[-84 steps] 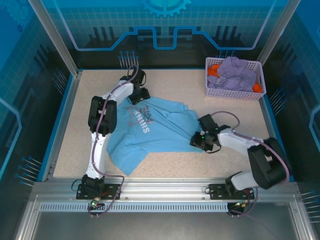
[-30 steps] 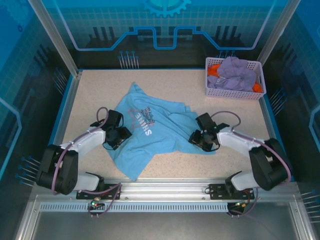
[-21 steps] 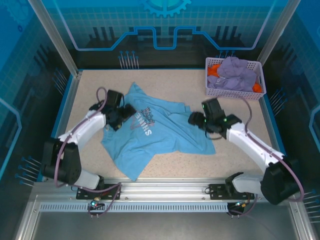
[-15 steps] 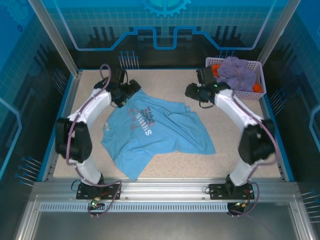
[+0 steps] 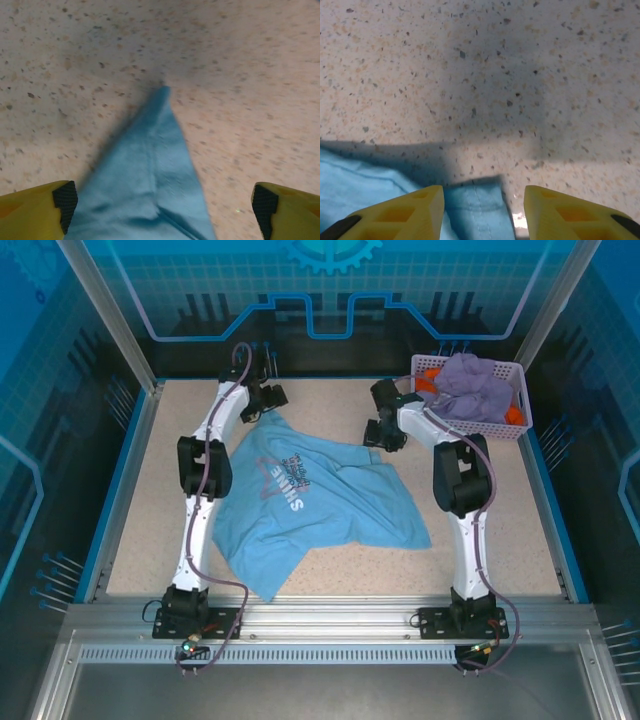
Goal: Fold and stack the t-shirts
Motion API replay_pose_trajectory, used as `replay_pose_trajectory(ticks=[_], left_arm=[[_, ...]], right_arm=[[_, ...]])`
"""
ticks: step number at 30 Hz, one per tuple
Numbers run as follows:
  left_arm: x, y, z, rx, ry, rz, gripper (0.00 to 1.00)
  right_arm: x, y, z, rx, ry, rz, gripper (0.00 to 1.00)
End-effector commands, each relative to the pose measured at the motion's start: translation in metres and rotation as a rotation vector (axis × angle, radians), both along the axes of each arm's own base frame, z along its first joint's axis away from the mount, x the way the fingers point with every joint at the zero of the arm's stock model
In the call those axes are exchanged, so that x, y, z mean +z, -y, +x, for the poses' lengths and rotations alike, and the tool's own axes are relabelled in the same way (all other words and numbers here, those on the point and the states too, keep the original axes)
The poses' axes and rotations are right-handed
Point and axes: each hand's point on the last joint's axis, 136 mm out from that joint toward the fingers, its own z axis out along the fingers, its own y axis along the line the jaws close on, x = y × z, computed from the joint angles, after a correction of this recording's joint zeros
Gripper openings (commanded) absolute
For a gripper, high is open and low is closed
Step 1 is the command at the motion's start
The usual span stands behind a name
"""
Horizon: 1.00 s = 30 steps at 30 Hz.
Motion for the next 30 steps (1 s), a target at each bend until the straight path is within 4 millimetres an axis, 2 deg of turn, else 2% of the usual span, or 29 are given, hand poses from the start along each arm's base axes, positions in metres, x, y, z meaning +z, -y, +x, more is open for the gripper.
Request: replay_pose_trajectory(ticks=[1, 8, 13, 15, 21, 25, 30], left_arm=[[0.007, -0.015, 0.000, -0.061, 0.001, 0.037, 0.90], [-0.023, -0.013, -0.003, -0.090, -0.044, 0.041, 0.90], [-0.031, -0.005, -0.002, -0.101, -0.049, 0.021, 0.89], [-0.032, -0.001, -0.001, -0.104, -0.045, 0.012, 0.88], [-0.039, 0.011, 0.002, -0.105, -0.036, -0.030, 0.80], [-0.043, 0.011, 0.004, -0.096, -0.033, -0.035, 0.71], [-0.039, 0.016, 0.007, -0.108, -0.020, -0.059, 0.49]], right_arm=[[-0.007, 0.003, -0.002, -0.001, -0.050, 0.023, 0.43], [-0.015, 0.004, -0.008, -0.026, -0.092, 0.022, 0.40], [-0.016, 0.002, -0.010, -0.035, -0.102, 0.034, 0.38], [-0.028, 0.001, -0.010, -0.029, -0.131, 0.033, 0.37], [-0.036, -0.001, -0.012, -0.045, -0.153, 0.058, 0.27], [-0.038, -0.001, -0.011, -0.045, -0.157, 0.062, 0.16], [-0.034, -0.003, -0.008, -0.034, -0.134, 0.073, 0.02]])
